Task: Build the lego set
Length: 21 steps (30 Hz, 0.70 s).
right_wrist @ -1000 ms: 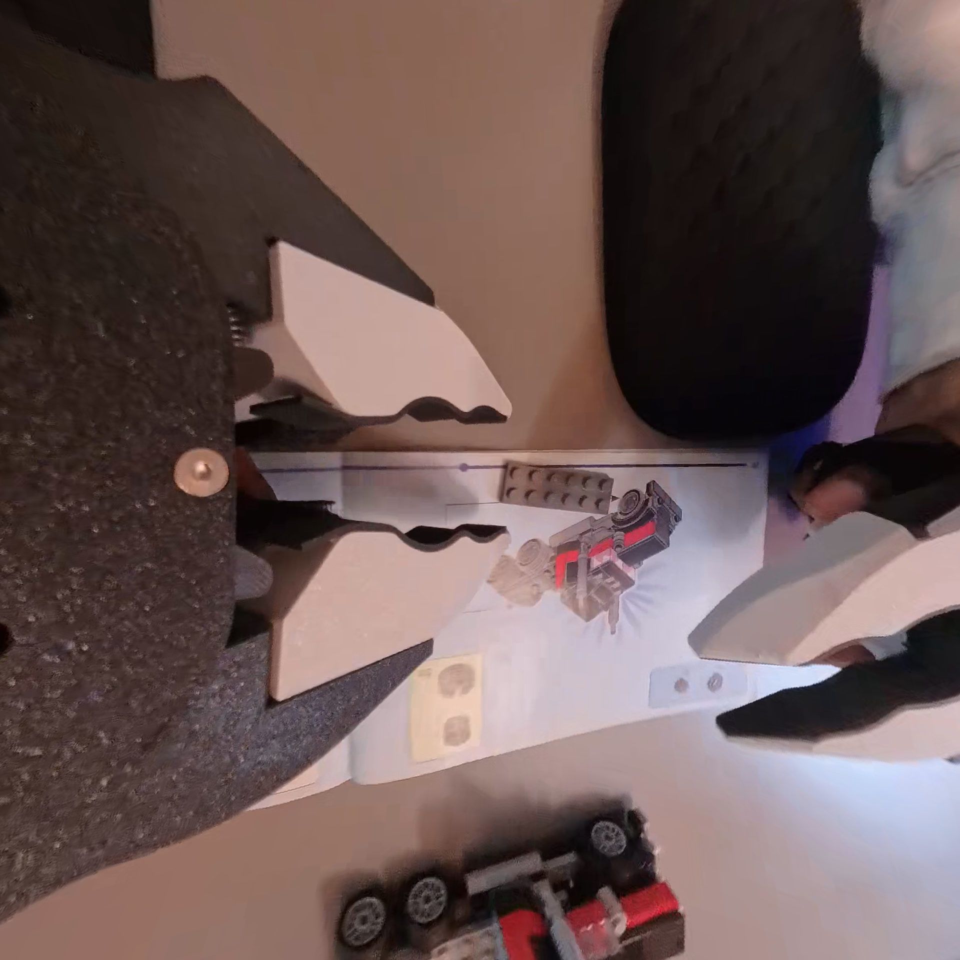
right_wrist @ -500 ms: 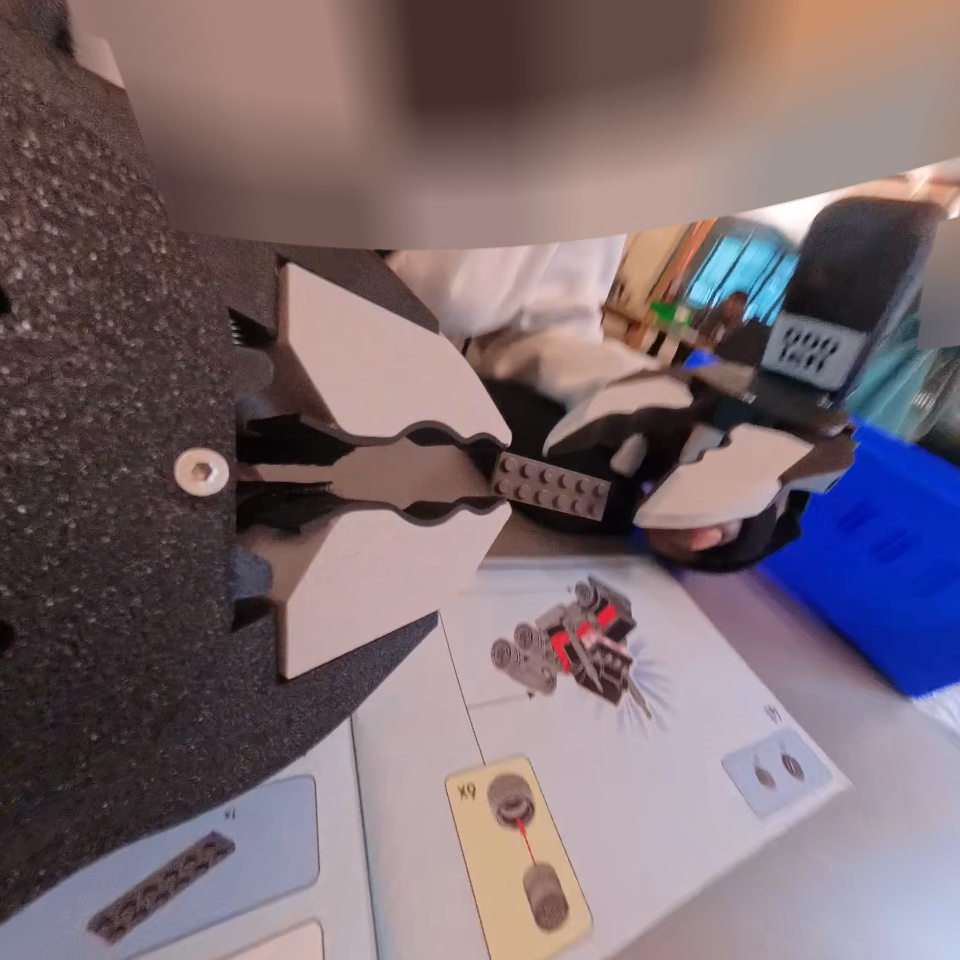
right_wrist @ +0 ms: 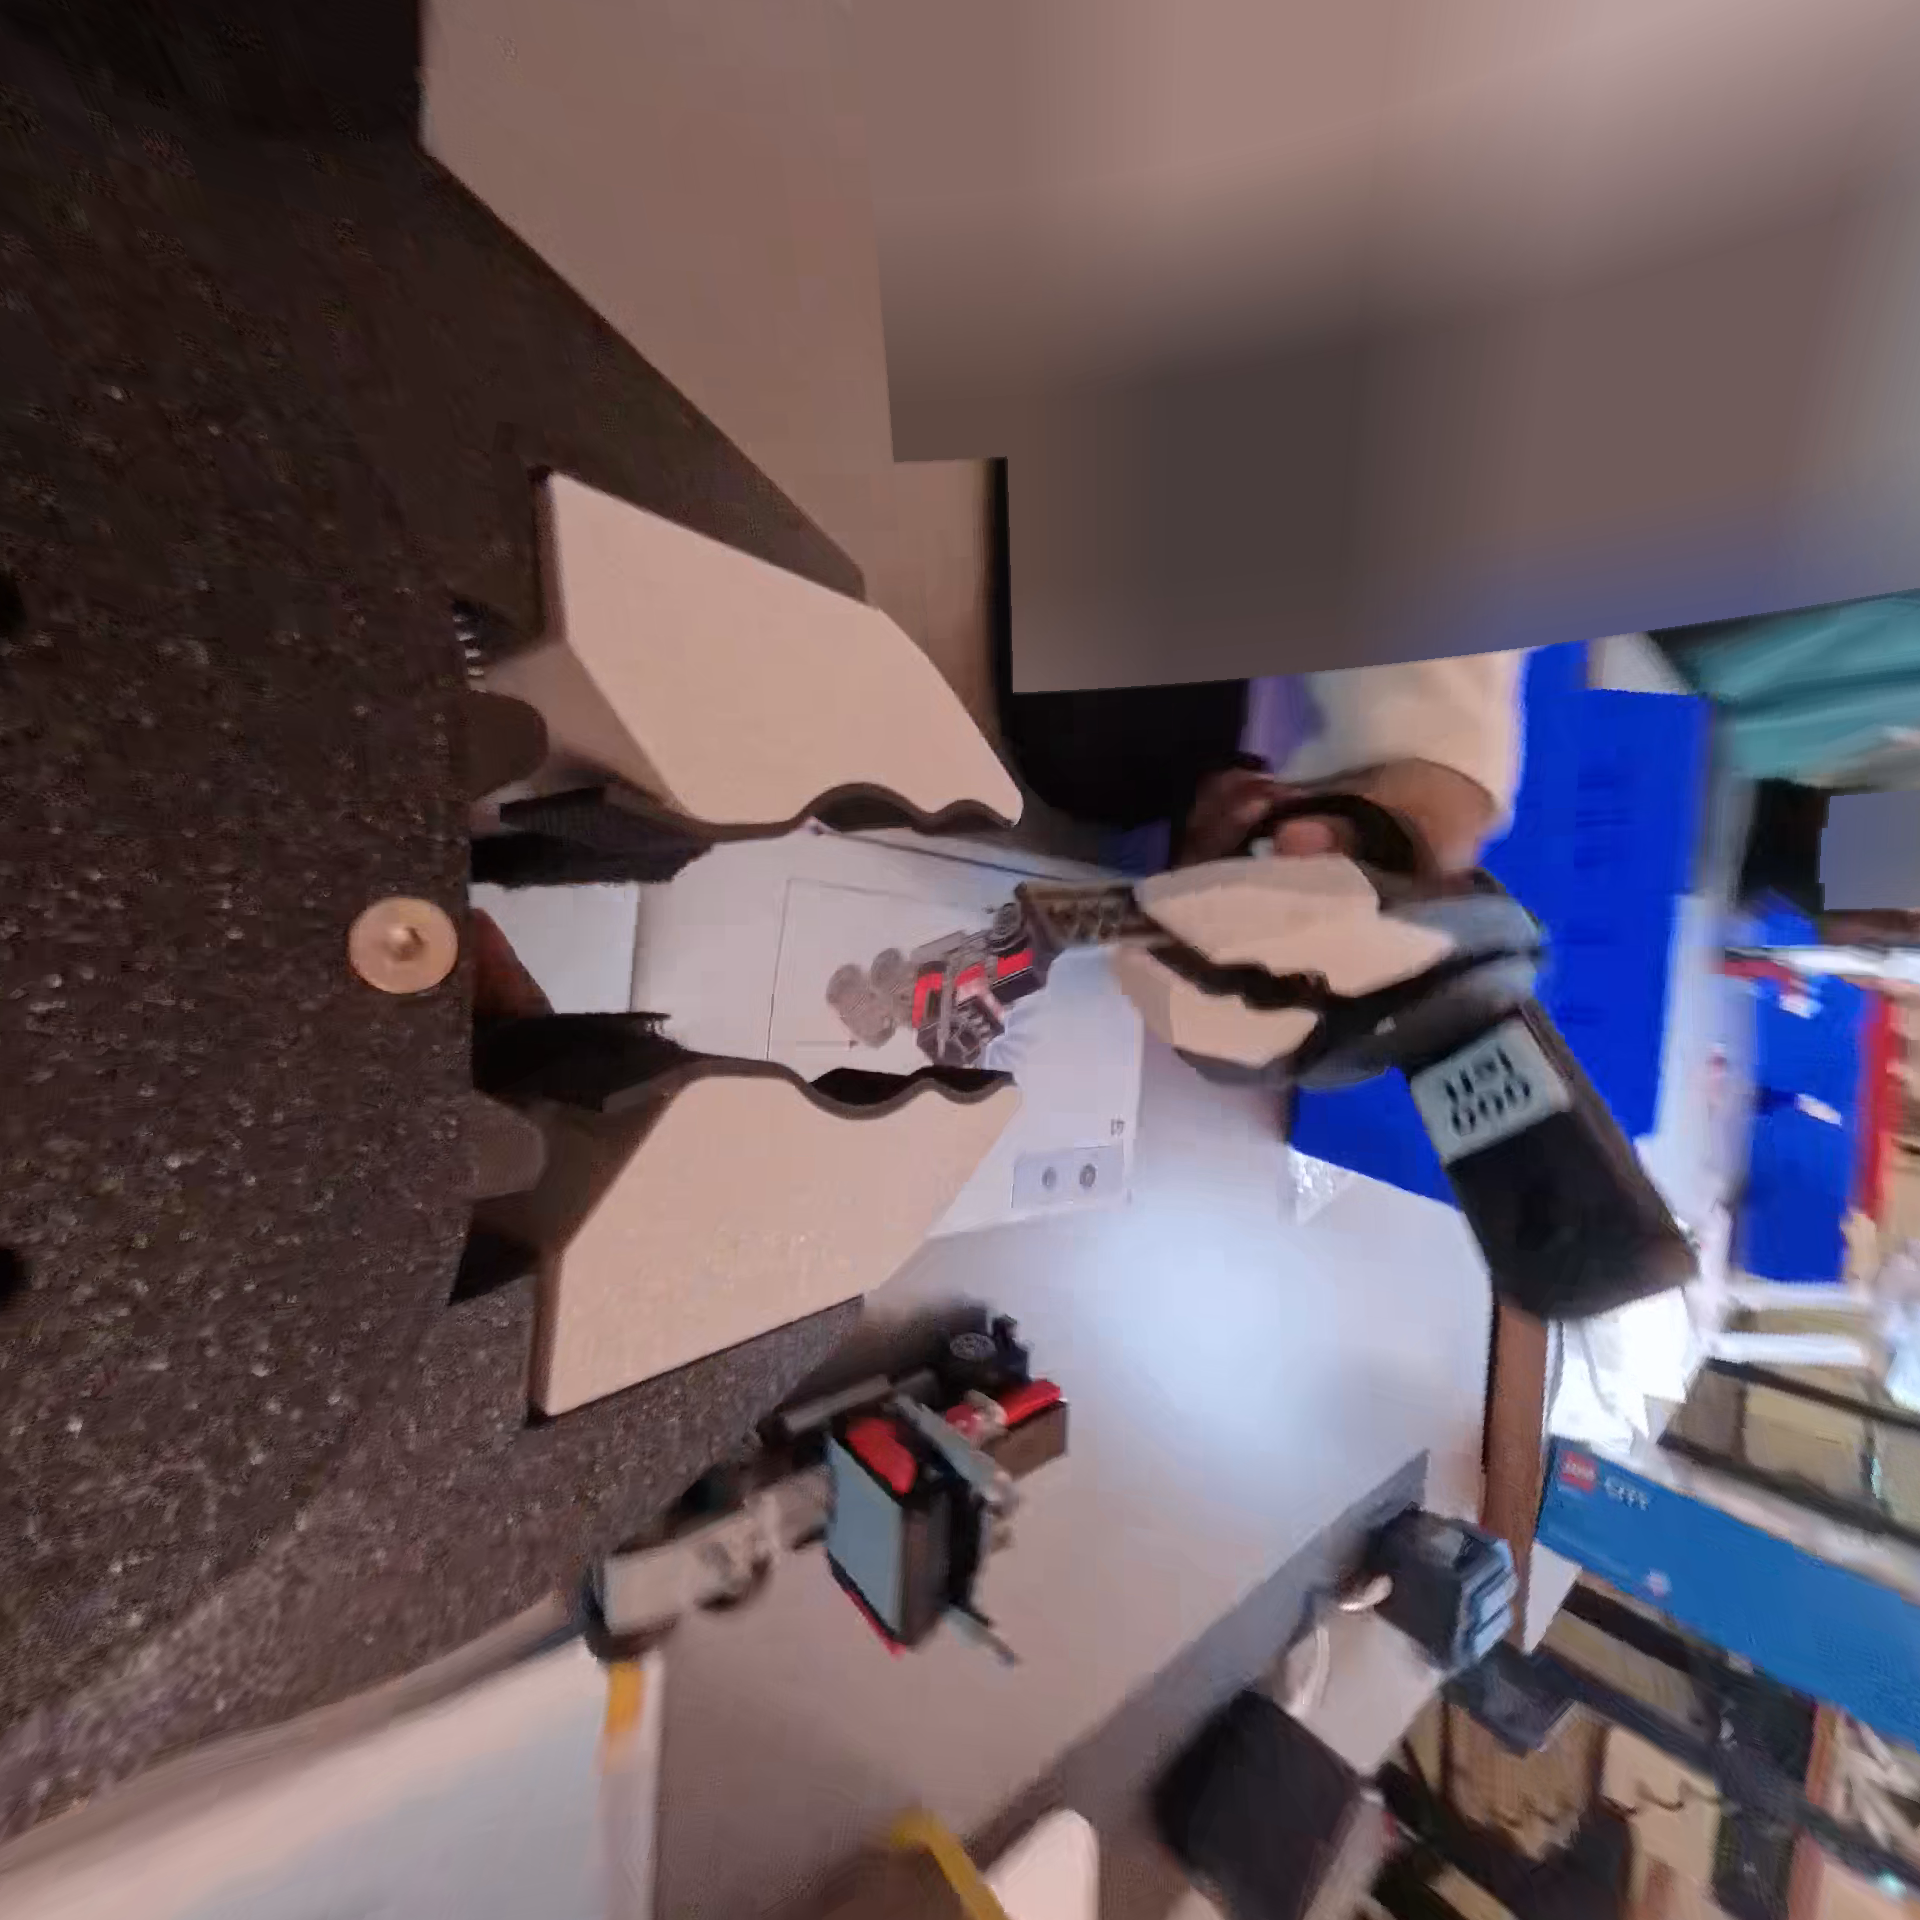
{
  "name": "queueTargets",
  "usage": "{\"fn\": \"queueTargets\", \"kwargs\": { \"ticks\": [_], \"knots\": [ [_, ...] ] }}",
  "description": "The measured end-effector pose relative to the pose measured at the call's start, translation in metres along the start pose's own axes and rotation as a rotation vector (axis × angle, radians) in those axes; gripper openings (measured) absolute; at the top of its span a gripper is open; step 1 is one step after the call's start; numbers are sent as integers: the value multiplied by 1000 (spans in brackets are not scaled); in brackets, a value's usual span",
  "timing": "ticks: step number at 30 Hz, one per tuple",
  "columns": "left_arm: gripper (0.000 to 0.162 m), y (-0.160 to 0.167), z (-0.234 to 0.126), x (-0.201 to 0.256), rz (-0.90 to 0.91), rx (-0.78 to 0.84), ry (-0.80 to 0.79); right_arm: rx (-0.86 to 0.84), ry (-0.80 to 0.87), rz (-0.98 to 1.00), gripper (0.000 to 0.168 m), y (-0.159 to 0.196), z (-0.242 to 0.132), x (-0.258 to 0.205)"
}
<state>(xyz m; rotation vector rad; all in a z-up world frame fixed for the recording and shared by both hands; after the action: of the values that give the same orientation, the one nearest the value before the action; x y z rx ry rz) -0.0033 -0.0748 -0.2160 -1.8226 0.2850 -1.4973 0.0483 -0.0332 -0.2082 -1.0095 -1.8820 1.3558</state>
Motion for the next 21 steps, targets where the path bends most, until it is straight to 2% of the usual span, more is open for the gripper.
{"fn": "queueTargets", "kwargs": {
  "ticks": [3,9,11,13,14,17,20,21],
  "knots": [
    [5,6,2,-12,-61,-65,-32,-96,0,-223,37,-3,10,-9],
    [5,4,5,-14,-130,-55,11,-309,44,-487,22,13,22,-6],
    [5,6,5,-16,-140,-56,6,-315,77,-496,18,14,24,-3],
    [8,7,4,-17,-122,-53,1,-298,68,-415,18,17,24,-3],
    [19,5,2,-17,-88,-48,-15,-306,67,-350,18,23,23,0],
    [41,-2,-13,-37,170,-21,-261,-416,28,-83,18,55,20,8],
    [39,-7,-34,-59,453,-54,-565,-489,4,32,18,75,25,6],
    [33,-8,-41,-65,510,-79,-658,-505,0,44,17,77,27,5]
  ]
}}
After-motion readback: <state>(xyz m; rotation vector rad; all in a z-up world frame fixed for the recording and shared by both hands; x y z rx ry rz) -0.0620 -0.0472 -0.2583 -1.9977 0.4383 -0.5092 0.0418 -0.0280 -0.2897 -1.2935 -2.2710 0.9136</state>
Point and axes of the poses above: each gripper's, where its closed fingertips meet, z out along the fingers, y out of its underside, x = y × z across the jaws, the point moved 2 cm from there along -z, back along the fingers, and after that the axes turned 2 degrees about z, right-handed, at the moved point
